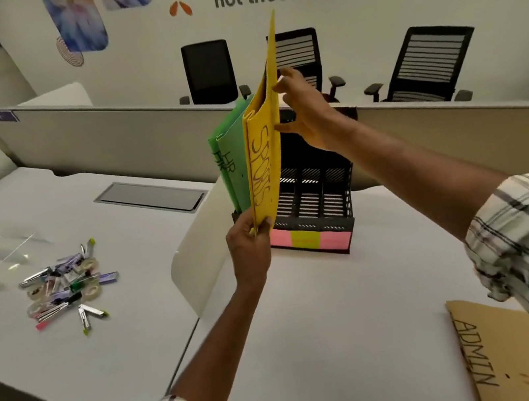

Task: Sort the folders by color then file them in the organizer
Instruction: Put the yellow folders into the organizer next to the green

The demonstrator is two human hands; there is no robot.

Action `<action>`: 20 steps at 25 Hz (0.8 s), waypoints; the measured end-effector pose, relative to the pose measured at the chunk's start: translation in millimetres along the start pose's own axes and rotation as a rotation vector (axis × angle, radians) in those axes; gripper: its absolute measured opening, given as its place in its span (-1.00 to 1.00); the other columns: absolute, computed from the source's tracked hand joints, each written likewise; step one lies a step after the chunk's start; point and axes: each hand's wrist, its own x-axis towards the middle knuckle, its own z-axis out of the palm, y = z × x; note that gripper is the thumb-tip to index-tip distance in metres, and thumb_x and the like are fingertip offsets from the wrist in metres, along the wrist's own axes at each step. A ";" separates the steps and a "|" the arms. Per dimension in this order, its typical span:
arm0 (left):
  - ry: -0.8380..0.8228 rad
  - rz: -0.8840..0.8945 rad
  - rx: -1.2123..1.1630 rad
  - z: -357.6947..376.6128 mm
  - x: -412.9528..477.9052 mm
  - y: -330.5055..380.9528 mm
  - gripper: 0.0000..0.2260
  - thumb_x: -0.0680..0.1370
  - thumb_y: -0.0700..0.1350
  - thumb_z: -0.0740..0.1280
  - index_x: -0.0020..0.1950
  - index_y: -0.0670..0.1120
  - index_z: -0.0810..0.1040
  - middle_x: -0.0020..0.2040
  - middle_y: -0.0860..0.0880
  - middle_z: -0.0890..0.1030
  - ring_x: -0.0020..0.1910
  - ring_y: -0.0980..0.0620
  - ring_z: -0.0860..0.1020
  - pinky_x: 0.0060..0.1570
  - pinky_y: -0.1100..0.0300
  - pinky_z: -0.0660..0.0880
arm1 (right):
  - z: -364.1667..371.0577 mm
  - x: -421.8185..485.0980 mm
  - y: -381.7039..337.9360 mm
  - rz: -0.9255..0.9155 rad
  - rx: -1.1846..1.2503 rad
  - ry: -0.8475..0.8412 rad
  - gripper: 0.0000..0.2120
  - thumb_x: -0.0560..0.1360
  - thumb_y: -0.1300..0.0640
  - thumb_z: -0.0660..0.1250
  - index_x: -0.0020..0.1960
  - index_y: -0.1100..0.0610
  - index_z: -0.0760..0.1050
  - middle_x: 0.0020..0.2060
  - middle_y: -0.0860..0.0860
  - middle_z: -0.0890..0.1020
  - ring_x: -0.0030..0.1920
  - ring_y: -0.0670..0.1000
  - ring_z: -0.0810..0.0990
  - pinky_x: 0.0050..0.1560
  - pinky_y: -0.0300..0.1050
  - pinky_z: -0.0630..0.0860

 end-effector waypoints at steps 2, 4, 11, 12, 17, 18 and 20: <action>-0.031 -0.039 -0.045 8.2 21.8 -8.1 -0.92 0.57 -0.28 0.43 0.05 -0.19 0.66 -0.06 -0.10 0.68 -0.09 0.01 0.59 -0.10 0.21 0.56 | 9.1 11.4 -8.0 0.022 -0.045 -0.027 -0.48 0.67 -0.08 0.14 0.58 -0.01 0.12 0.50 0.05 0.28 0.41 0.07 0.31 0.34 0.32 0.35; -0.064 -0.065 -0.082 15.3 41.7 -19.5 -0.98 0.57 -0.28 0.42 -0.02 -0.21 0.65 -0.10 -0.17 0.68 -0.09 -0.14 0.60 -0.08 0.07 0.58 | 11.5 21.9 -13.3 0.047 -0.065 -0.047 -0.43 0.65 -0.21 0.10 0.59 -0.04 0.10 0.56 0.04 0.21 0.54 0.12 0.22 0.39 0.31 0.29; -0.083 0.020 -0.034 33.6 90.7 -58.9 -0.93 0.60 -0.29 0.38 -0.08 -0.21 0.62 -0.22 -0.03 0.60 -0.24 0.20 0.49 -0.21 0.18 0.51 | 18.9 54.7 -15.3 0.139 -0.081 -0.001 -0.34 0.59 -0.37 0.04 0.56 0.00 0.18 0.52 0.18 0.32 0.47 0.21 0.37 0.40 0.36 0.35; -0.084 0.038 -0.022 35.9 94.3 -65.9 -0.94 0.60 -0.29 0.37 -0.01 -0.25 0.64 -0.20 0.03 0.61 -0.23 0.22 0.51 -0.20 0.19 0.53 | 19.3 57.7 -15.0 0.133 -0.086 0.001 -0.30 0.59 -0.37 0.04 0.61 -0.04 0.06 0.54 0.18 0.28 0.48 0.22 0.36 0.37 0.35 0.39; -0.148 0.042 -0.050 48.7 106.9 -86.1 -0.68 0.63 -0.31 0.33 0.39 -0.23 0.56 0.11 -0.07 0.71 -0.01 0.17 0.62 0.12 0.26 0.61 | 21.2 60.5 -7.6 0.086 -0.185 0.070 -0.38 0.66 -0.16 0.12 0.62 -0.13 -0.07 0.59 0.05 0.15 0.20 0.05 0.46 -0.04 0.02 0.62; -0.145 0.038 -0.063 52.2 110.3 -87.6 -0.66 0.63 -0.32 0.33 0.41 -0.22 0.55 0.15 -0.07 0.70 0.06 0.13 0.64 0.18 0.25 0.60 | 21.6 60.4 -4.4 0.075 -0.201 0.111 -0.40 0.67 -0.10 0.10 0.62 -0.14 -0.09 0.56 0.06 0.20 0.18 0.06 0.47 0.02 0.06 0.64; -0.156 0.028 -0.086 59.1 118.3 -90.5 -0.64 0.62 -0.33 0.33 0.42 -0.19 0.54 0.17 -0.05 0.70 0.10 0.09 0.65 0.21 0.23 0.59 | 20.1 61.2 -2.9 0.061 -0.199 0.184 -0.42 0.68 -0.01 0.07 0.62 -0.15 -0.08 0.46 0.07 0.30 0.18 0.12 0.52 0.16 0.20 0.62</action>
